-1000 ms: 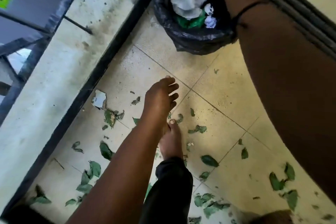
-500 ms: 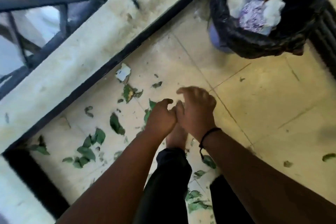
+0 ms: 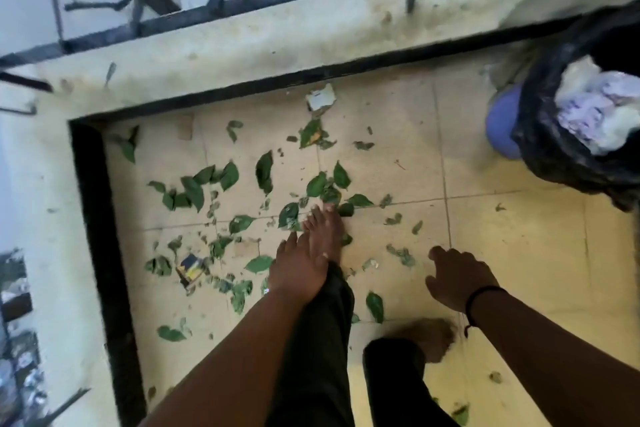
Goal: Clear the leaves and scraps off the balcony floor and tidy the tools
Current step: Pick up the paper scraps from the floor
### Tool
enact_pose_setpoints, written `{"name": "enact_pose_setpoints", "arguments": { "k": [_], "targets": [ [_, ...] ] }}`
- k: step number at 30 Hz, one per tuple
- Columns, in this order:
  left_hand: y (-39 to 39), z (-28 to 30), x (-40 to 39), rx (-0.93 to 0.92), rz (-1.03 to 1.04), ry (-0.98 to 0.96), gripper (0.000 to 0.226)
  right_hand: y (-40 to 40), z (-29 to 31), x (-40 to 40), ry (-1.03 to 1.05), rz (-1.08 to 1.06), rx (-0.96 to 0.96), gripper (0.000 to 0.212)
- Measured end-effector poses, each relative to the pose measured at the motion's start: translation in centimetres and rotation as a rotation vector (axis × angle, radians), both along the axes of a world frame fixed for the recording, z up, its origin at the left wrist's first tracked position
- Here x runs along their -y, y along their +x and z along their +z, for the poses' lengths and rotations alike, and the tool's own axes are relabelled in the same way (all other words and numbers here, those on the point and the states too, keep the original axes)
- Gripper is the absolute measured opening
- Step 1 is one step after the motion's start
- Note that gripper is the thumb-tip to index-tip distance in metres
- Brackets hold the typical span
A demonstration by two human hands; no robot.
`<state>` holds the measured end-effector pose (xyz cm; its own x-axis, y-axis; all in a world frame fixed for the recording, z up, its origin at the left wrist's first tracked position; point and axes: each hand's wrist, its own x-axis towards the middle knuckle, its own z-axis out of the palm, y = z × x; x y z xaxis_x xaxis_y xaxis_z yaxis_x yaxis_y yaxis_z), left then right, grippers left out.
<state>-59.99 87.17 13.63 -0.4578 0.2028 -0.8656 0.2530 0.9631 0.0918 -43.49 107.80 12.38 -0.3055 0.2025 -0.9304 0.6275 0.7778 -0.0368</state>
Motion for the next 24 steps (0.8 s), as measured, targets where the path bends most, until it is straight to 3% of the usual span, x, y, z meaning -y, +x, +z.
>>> {"name": "enact_pose_setpoints", "arguments": {
  "k": [5, 11, 18, 24],
  "targets": [
    [-1.3, 0.0, 1.3, -0.099, 0.194, 0.118, 0.064, -3.9, -1.2, 1.1, -0.052, 0.168, -0.028, 0.048],
    [0.3, -0.3, 4.6, -0.018, 0.601, -0.069, 0.071, -10.4, -2.4, 4.9, -0.133, 0.330, -0.092, 0.043],
    [-3.8, 0.4, 5.3, 0.001, 0.574, -0.013, 0.070, -16.1, 0.4, 6.2, -0.169, 0.449, -0.089, 0.045],
    [-6.7, -1.1, 4.7, -0.079, 0.556, -0.027, 0.069, -23.4, -3.4, 3.7, -0.125, 0.383, -0.087, 0.048]
  ]
}}
